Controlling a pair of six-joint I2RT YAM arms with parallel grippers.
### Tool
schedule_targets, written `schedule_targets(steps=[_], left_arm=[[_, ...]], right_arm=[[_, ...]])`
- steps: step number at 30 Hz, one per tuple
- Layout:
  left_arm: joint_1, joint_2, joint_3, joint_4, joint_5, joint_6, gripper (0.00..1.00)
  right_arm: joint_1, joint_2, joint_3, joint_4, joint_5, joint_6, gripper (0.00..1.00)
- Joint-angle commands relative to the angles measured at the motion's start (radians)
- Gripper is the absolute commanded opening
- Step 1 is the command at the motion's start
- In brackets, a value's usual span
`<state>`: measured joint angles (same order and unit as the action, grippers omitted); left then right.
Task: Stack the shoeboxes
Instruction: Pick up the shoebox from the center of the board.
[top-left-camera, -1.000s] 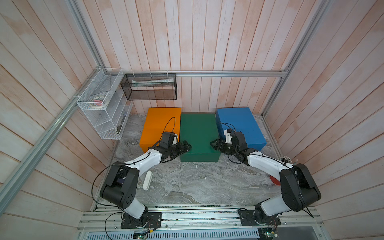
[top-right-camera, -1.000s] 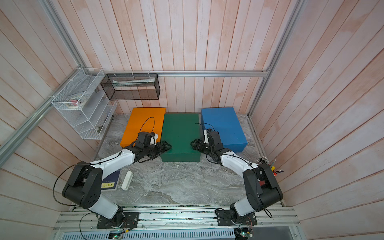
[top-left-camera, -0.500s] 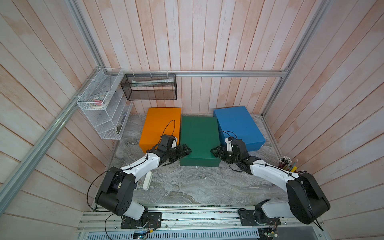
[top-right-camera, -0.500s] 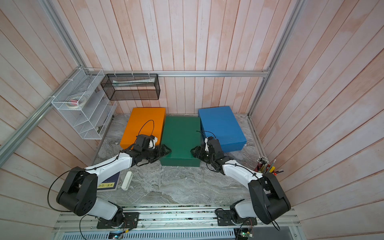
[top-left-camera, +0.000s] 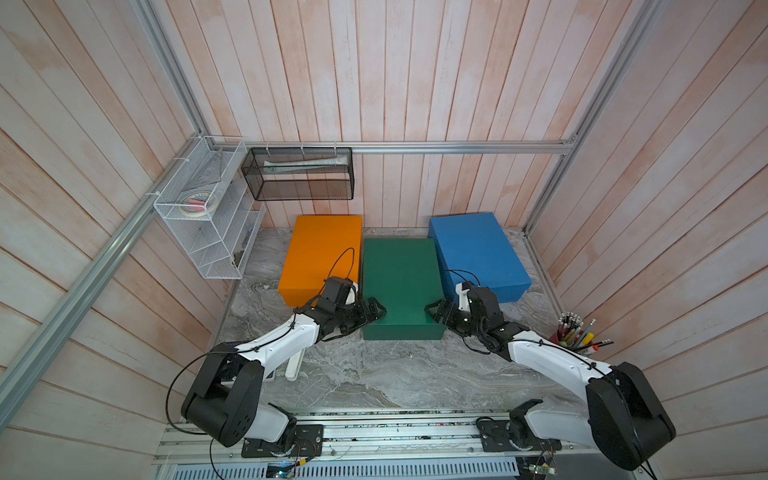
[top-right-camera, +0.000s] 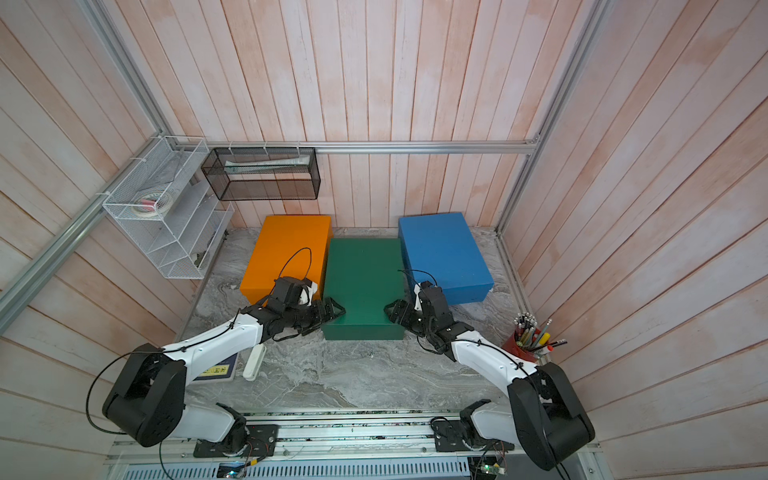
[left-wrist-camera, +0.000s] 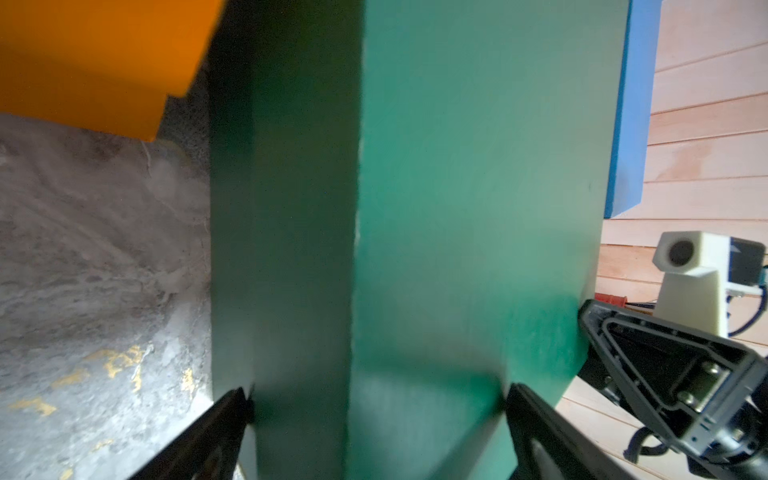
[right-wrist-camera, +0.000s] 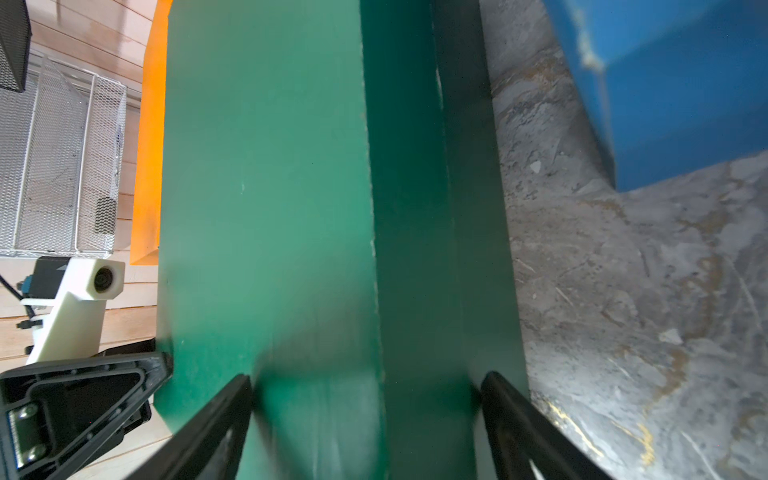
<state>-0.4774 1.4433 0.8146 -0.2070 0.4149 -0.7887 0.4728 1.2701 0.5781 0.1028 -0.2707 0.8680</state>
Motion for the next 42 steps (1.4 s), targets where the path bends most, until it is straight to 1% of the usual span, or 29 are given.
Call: schedule_targets(steps=[1,6,8,9,11,23,30,36,42], left_arm=[[-0.014,0.002,-0.02,0.012,0.034,-0.016,1.0],[-0.016,0.03,-0.035,0.072,0.074,-0.033,0.99],[-0.016,0.034,-0.038,0.089,0.085,-0.037,0.92],[-0.016,0.031,-0.038,0.094,0.085,-0.04,0.91],[-0.017,0.026,-0.035,0.1,0.087,-0.041,0.87],[-0.015,-0.008,0.006,0.074,0.086,-0.044,0.88],[-0.02,-0.054,0.049,0.024,0.059,-0.037,0.87],[-0.033,-0.081,0.088,0.003,0.061,-0.04,0.86],[-0.049,-0.079,0.121,-0.003,0.064,-0.039,0.86]], right_arm=[[0.02,0.031,-0.032,-0.054,-0.022,-0.01,0.88],[0.02,0.07,-0.041,-0.01,-0.041,-0.011,0.86],[0.021,0.077,-0.045,0.009,-0.051,-0.011,0.83],[0.021,0.077,-0.047,0.014,-0.054,-0.011,0.82],[0.022,0.071,-0.046,0.022,-0.061,-0.017,0.78],[0.045,0.007,-0.02,-0.006,-0.06,-0.023,0.76],[0.071,-0.016,0.017,-0.011,-0.046,-0.032,0.75],[0.095,-0.03,0.048,-0.031,-0.032,-0.038,0.74],[0.113,-0.079,0.084,-0.063,-0.016,-0.033,0.73]])
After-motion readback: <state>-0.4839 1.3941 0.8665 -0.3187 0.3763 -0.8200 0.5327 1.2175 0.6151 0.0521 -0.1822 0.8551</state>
